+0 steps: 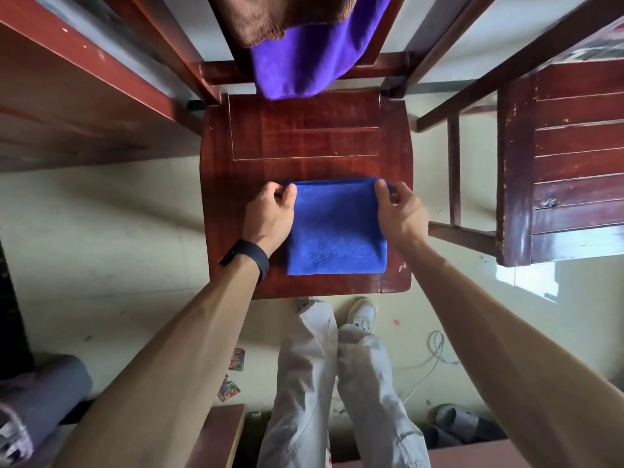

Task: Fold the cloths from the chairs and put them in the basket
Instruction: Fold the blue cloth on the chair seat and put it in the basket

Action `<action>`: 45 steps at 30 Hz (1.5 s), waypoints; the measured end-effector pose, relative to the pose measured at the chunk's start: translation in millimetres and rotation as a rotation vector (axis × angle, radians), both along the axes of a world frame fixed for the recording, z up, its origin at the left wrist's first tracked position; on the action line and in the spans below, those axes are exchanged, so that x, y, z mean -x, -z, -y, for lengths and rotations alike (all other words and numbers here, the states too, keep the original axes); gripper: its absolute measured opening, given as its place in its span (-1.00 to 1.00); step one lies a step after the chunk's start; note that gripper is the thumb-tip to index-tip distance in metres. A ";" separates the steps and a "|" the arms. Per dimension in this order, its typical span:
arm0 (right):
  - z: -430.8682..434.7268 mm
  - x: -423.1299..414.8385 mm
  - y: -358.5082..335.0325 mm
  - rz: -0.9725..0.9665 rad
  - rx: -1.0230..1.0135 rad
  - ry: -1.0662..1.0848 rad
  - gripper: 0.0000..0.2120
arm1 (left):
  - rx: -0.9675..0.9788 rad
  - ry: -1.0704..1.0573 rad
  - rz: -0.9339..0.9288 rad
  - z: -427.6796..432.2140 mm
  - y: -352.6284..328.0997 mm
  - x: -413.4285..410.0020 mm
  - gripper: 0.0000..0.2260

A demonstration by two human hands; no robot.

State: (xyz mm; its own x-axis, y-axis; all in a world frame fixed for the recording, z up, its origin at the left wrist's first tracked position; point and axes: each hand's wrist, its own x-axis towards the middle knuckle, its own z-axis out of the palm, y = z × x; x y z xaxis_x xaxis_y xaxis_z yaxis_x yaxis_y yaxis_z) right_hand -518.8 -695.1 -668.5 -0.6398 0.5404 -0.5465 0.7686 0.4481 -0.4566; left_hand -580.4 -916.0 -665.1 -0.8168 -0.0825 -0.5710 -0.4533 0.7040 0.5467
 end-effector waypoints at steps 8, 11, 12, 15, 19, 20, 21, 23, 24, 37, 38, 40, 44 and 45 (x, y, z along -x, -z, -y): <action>-3.7 11.3 8.1 0.134 -0.083 -0.035 -0.53 | 0.076 0.020 0.090 -8.6 1.5 12.5 -0.69; -3.4 14.9 9.2 0.156 -0.123 -0.026 -0.47 | 0.145 0.027 0.121 -12.6 -0.4 18.0 -0.68; -3.2 16.1 9.2 0.157 -0.141 -0.020 -0.45 | 0.173 0.032 0.129 -13.6 -1.4 19.0 -0.67; -4.1 20.2 8.9 0.177 -0.177 -0.032 -0.40 | 0.279 0.065 0.112 -16.9 -5.7 16.7 -0.63; -3.4 19.3 1.8 0.194 -0.183 0.041 -0.39 | 0.327 0.115 -0.180 -20.0 -14.7 -5.2 -0.65; -1.5 14.9 -0.9 0.155 -0.181 0.090 -0.42 | 0.316 0.165 -0.312 -18.9 -16.7 -13.6 -0.67; 2.0 7.5 -5.0 0.085 -0.191 0.127 -0.45 | 0.310 0.245 -0.439 -18.4 -17.6 -23.4 -0.67; 14.8 -13.4 -14.3 -0.157 -0.255 0.058 -0.55 | 0.257 0.464 -0.593 -18.6 -13.0 -43.5 -0.61; 23.6 -24.6 -17.3 -0.279 -0.298 -0.070 -0.64 | 0.231 0.577 -0.603 -19.1 -9.0 -52.4 -0.57; 39.8 -49.0 32.5 -0.188 -0.447 -0.581 -0.37 | 0.350 0.661 -0.532 -10.8 45.3 -65.8 -0.36; 39.8 -49.5 34.3 -0.188 -0.448 -0.570 -0.36 | 0.350 0.640 -0.521 -10.8 47.0 -65.6 -0.34; 40.3 -49.1 35.8 -0.170 -0.447 -0.551 -0.33 | 0.351 0.613 -0.501 -11.7 47.7 -65.9 -0.32; 45.7 -50.9 29.7 -0.089 -0.413 -0.425 -0.28 | 0.396 0.518 -0.447 -13.4 48.0 -69.3 -0.34; 46.8 -50.8 28.3 -0.074 -0.411 -0.406 -0.28 | 0.408 0.506 -0.433 -14.3 47.9 -69.4 -0.34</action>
State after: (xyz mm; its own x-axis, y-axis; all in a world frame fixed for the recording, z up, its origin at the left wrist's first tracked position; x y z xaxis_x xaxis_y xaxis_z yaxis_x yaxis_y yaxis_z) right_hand -468.0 -741.9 -696.8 -0.8686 0.4019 -0.2898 0.4706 0.8521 -0.2290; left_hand -511.1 -901.7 -713.0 -0.9543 0.2247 -0.1971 0.1715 0.9517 0.2546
